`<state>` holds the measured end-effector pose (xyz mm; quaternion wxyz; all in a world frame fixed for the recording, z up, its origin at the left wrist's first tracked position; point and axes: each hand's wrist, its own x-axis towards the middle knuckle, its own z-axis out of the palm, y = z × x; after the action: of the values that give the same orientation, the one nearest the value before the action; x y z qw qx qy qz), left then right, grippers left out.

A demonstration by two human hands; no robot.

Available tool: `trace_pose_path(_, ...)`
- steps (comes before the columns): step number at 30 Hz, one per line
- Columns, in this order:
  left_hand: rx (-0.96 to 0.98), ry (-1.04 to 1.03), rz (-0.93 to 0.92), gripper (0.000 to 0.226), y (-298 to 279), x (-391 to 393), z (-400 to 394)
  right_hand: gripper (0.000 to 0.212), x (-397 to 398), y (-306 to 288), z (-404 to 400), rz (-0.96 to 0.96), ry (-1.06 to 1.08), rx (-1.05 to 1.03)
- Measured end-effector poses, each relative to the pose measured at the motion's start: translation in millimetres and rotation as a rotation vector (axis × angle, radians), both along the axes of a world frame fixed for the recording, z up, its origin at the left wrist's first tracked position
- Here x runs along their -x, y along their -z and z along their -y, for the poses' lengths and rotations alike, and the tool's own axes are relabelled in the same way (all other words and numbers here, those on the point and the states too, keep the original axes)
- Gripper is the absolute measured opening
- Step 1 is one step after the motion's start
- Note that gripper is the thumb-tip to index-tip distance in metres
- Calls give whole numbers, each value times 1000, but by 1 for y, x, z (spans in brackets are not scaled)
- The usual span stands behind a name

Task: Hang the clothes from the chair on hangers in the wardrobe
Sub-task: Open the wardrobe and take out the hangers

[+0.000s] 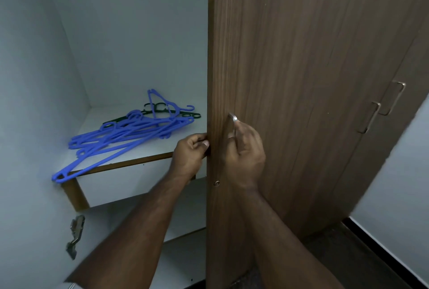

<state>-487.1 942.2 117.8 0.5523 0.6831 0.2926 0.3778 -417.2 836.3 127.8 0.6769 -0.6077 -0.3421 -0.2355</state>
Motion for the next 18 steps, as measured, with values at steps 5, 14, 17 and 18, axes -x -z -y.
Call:
trace_pose_path(5,15,3,32,16,-13,10,53,31,20,-7,34,165,-96,120)
trace_pose_path(14,9,17,-22,15,-17,8,159,20,5,-9,125,-118,-111,250)
trace_pose_path(17,9,10,-52,17,-19,3,195,23,2,-9,161,-74,-61,256)
trace_pose_path(18,23,2,-45,16,-19,2,207,25,3,-9,172,10,-48,268)
